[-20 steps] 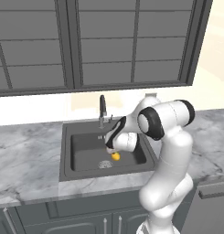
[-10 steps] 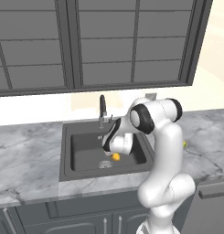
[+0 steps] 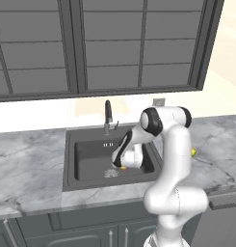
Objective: Turn on the sink faucet. Then move the lemon from the counter to the sink. Turn off the sink. Move the vegetable from the sink to the pot next to the stove. Finally move the pot to the rear left burner.
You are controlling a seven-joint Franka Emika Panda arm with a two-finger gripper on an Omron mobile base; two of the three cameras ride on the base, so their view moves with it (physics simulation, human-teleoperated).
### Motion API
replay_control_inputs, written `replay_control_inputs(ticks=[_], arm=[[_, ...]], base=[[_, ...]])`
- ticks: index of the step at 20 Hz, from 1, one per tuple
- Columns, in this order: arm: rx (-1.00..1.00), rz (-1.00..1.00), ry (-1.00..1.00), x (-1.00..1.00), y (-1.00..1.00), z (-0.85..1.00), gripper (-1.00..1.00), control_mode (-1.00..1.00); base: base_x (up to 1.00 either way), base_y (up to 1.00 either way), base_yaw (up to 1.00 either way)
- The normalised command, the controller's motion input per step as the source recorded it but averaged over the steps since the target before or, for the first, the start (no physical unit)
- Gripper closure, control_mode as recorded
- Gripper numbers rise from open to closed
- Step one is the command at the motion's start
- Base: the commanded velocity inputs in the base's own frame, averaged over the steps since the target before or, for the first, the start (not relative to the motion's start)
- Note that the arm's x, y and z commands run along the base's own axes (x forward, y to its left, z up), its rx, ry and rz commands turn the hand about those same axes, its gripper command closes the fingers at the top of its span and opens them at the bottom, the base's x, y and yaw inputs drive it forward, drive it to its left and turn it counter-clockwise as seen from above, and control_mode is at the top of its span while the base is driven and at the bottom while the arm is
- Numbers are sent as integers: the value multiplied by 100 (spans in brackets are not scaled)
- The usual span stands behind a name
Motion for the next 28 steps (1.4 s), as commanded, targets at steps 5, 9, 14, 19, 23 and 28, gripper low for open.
replay_control_inputs(ticks=[5,9,14,19,23,28], arm=[[0,0,0,31,17,-17,-100,-100],[0,0,0,28,33,-9,-100,-100],[-2,0,0,18,29,-26,-100,-100],[0,0,-1,12,5,-39,100,-100],[0,0,-12,-7,-9,-17,100,-100],[0,-1,-11,-15,-1,38,100,-100]], base=[[0,0,0],[0,0,0],[0,0,0],[0,0,0],[0,0,0],[0,0,0]])
